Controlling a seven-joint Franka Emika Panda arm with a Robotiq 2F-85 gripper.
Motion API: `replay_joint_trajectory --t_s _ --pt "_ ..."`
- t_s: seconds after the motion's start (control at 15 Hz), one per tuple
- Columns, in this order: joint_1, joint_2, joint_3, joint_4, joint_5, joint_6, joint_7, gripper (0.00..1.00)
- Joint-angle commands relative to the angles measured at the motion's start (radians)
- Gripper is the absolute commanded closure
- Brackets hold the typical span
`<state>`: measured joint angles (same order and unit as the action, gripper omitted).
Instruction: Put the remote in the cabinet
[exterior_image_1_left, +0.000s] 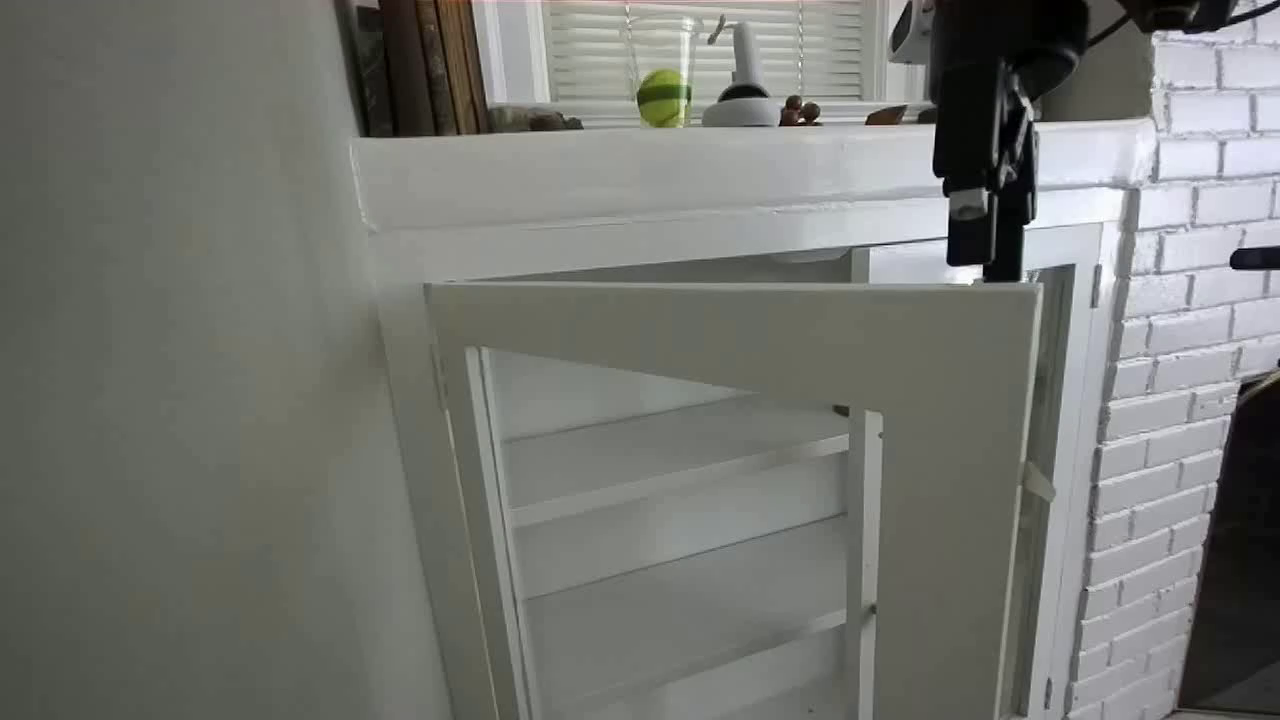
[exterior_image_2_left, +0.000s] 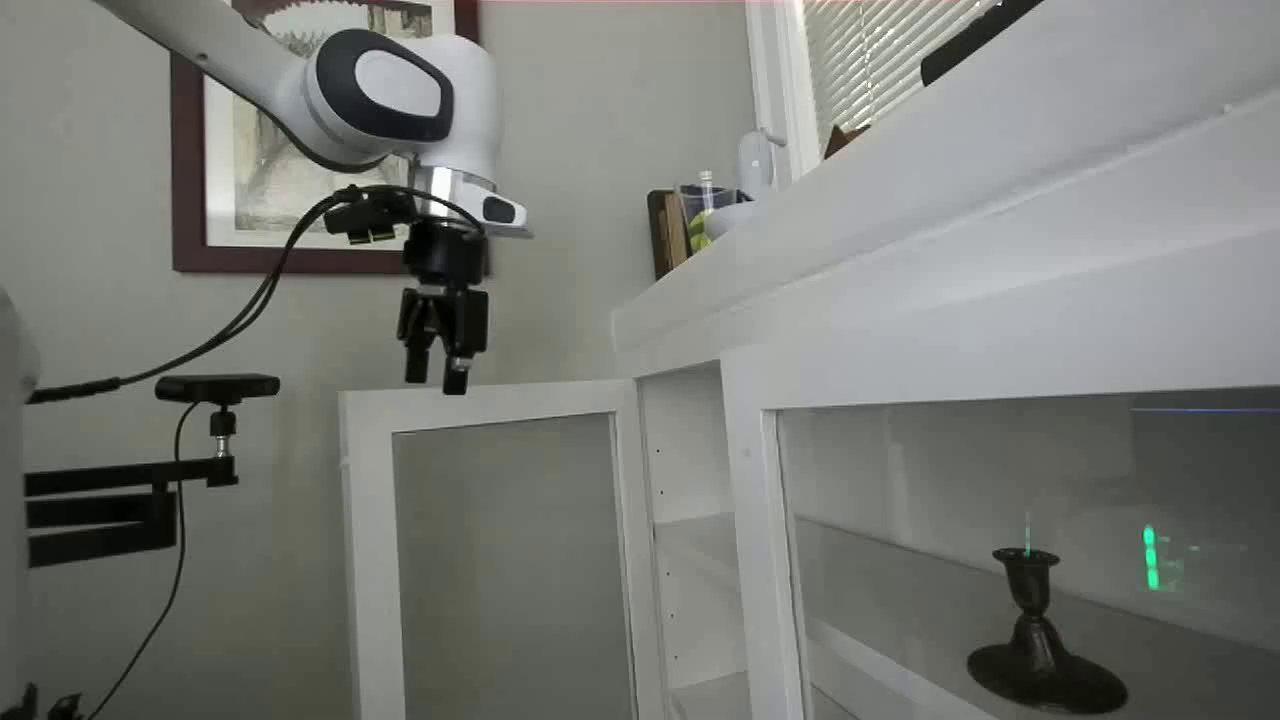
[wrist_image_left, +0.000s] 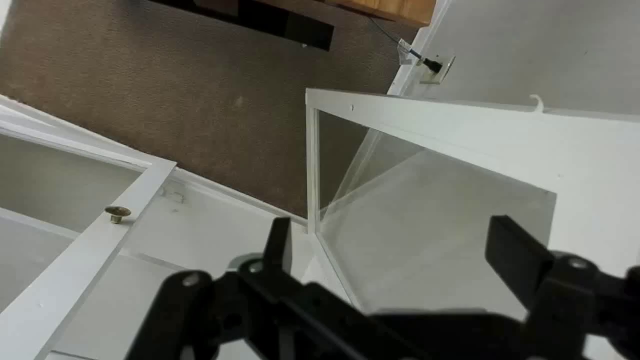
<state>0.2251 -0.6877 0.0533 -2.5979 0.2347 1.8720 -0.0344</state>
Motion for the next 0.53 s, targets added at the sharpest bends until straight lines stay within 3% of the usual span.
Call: replay_joint_trajectory --t_s 0.0,0.27,0.47 --pt "-0.019 0.0 0.015 0.002 0.01 -0.005 -0.009 0.0" --pt "-0.019 0.0 0.015 0.002 0.01 -0.005 -0.009 0.0" --pt "-0.105 -0.031 0.032 0.023 -0.056 -0.097 0.137 0.0"
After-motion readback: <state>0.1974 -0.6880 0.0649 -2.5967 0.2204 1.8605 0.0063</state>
